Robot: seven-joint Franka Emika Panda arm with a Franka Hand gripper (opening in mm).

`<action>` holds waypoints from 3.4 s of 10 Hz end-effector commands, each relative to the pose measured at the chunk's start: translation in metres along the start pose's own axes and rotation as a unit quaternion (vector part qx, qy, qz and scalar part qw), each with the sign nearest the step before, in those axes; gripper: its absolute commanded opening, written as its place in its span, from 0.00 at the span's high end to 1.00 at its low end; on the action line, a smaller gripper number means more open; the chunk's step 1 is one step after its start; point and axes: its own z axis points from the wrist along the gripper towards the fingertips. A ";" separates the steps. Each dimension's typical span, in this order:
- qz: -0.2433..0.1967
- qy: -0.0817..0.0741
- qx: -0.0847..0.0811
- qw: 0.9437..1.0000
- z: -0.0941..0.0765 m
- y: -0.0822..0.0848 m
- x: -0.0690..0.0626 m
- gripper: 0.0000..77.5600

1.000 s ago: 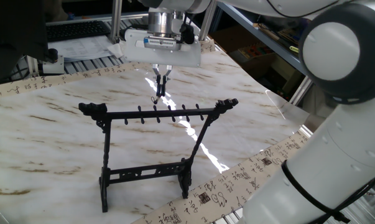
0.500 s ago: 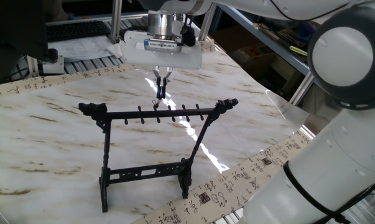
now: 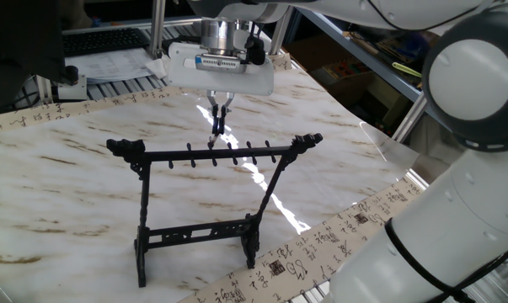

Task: Place the brush on the pen rack

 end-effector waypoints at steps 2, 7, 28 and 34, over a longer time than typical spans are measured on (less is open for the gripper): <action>0.021 0.011 -0.009 1.000 -0.001 0.000 0.000 0.99; 0.033 0.002 -0.012 0.999 -0.003 0.000 -0.001 0.99; 0.022 0.008 -0.030 0.999 0.011 -0.014 0.013 0.99; 0.017 -0.003 -0.033 0.999 0.018 -0.017 0.018 0.99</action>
